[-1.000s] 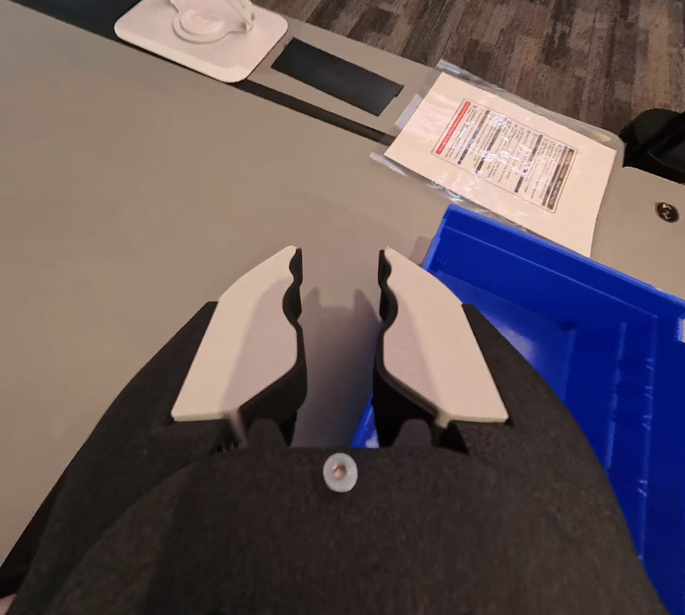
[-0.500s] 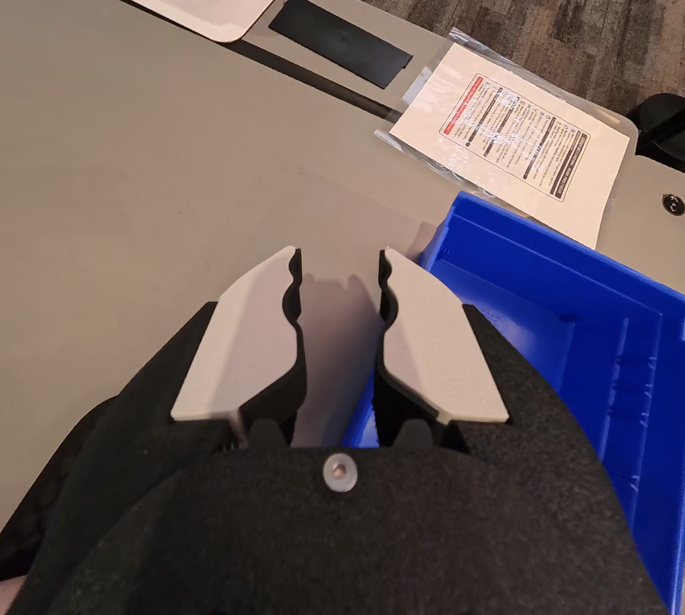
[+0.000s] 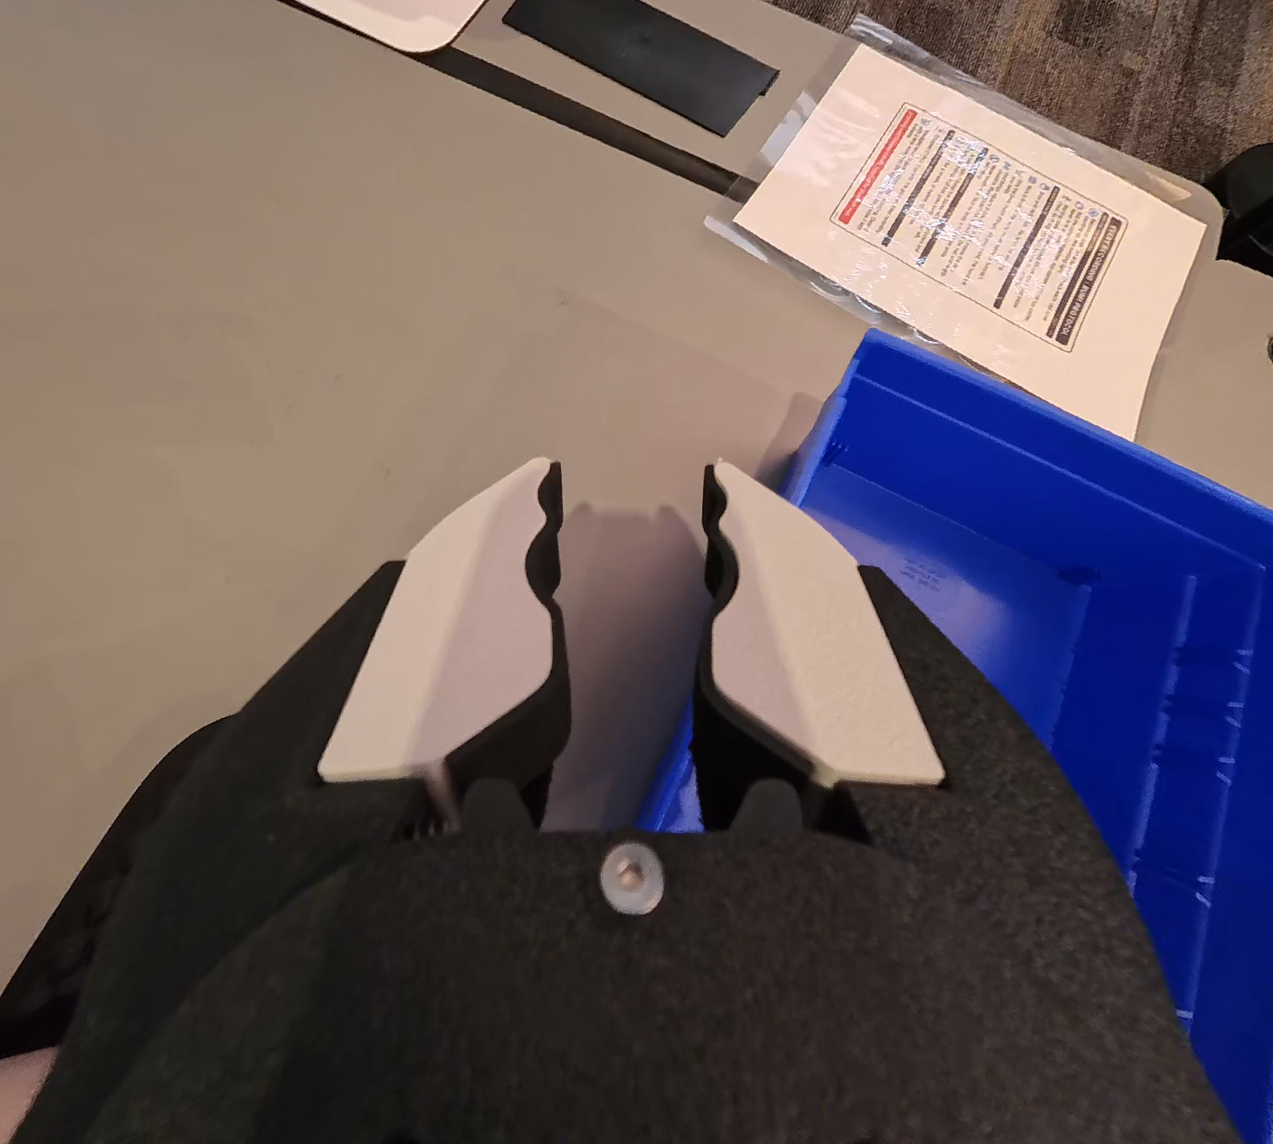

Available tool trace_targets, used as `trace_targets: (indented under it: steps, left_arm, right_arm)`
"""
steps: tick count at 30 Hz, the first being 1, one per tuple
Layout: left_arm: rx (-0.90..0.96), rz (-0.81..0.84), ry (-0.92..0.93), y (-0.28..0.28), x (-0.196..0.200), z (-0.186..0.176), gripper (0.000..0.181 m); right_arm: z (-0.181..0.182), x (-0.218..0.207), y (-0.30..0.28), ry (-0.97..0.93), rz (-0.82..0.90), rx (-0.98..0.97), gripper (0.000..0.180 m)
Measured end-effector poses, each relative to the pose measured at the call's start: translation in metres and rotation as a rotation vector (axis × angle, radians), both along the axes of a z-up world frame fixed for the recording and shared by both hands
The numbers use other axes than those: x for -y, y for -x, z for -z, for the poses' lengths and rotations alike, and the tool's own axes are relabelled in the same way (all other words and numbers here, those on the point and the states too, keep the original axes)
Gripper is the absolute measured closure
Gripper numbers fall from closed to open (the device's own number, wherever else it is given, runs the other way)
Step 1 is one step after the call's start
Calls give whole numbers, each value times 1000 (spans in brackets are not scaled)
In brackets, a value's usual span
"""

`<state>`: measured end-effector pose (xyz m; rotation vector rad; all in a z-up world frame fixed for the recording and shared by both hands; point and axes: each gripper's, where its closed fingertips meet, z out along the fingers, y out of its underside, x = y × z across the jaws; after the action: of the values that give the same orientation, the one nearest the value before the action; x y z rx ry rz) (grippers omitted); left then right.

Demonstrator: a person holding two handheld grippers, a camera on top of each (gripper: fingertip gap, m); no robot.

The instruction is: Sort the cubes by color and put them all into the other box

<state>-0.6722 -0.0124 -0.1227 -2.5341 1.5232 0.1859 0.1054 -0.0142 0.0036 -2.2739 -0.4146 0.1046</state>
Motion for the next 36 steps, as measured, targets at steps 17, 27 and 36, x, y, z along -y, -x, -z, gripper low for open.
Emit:
trace_targets:
  steps: [17, 27, 36]
  left_arm:
    - [320, -20, -749, -41, -37, -150, 153]
    - [591, 196, -1029, -251, -14, -200, 153]
    - [537, 330, -1019, -359, -19, -173, 153]
  right_arm:
    - [-21, -16, 51, -59, -126, 23, 142]
    - [-101, -5, 299, -258, -627, -438, 140]
    - [-56, -3, 378, -115, -603, -486, 120]
